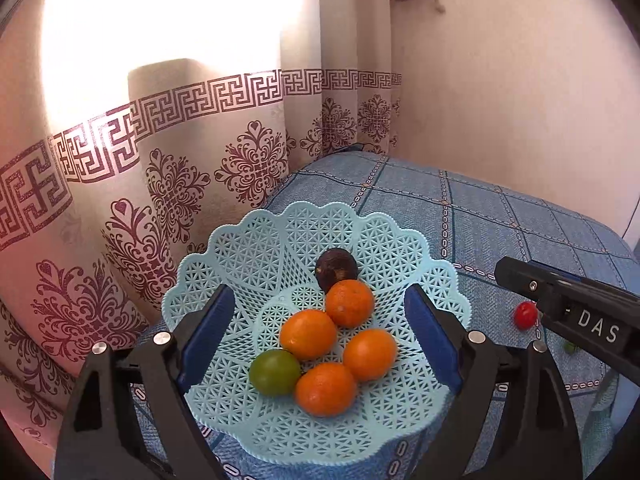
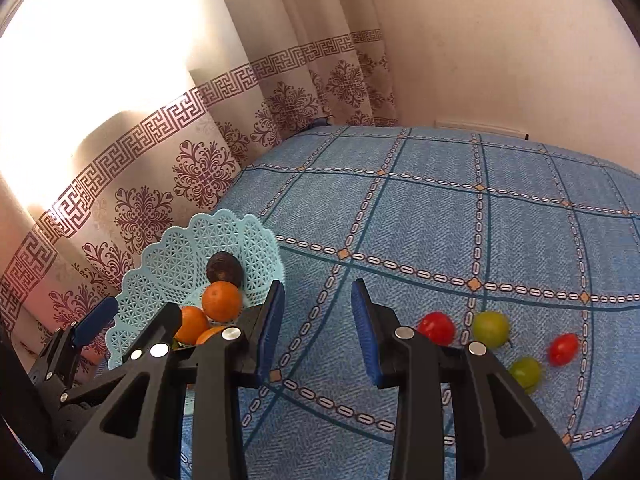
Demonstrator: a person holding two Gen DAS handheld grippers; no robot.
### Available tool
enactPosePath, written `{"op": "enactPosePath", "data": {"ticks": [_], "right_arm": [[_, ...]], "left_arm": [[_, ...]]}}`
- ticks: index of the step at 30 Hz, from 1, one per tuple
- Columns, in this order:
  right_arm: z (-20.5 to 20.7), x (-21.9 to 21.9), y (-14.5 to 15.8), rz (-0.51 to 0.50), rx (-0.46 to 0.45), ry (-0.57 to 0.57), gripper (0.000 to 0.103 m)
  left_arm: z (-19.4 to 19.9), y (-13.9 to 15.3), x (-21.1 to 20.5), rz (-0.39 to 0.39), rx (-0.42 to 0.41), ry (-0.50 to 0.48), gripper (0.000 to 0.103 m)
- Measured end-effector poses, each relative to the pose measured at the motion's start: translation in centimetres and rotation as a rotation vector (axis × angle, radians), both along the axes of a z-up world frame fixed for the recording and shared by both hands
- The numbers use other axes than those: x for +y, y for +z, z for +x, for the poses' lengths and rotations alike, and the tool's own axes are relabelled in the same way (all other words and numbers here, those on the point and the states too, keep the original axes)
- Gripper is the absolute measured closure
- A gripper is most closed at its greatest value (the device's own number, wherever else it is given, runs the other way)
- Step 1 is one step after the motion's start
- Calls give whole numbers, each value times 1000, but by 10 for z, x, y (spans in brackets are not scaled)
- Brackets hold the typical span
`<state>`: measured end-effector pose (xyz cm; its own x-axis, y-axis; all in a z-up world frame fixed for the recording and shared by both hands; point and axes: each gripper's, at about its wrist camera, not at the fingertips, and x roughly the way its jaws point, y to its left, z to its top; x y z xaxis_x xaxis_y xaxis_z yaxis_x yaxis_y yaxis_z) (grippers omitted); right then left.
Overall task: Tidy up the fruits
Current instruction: 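Withdraw both open tools from the basket toward the tomatoes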
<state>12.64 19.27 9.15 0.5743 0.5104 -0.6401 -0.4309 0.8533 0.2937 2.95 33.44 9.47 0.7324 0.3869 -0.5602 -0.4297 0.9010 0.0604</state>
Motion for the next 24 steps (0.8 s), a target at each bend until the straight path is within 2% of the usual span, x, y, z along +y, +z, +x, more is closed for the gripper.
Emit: {"op": "enactPosePath", "data": {"ticks": [9, 19, 21, 24], "right_arm": [[16, -74, -14, -42, 18, -145, 68], [24, -141, -42, -95, 71, -270, 68], [26, -147, -47, -99, 80, -281, 68], [28, -154, -54, -99, 93, -290, 68]], "left_arm": [[12, 4, -45, 29, 13, -125, 15], [34, -10, -107, 46, 64, -289, 15], [38, -15, -122, 60, 73, -332, 16], [46, -23, -140, 79, 91, -391, 25]]}}
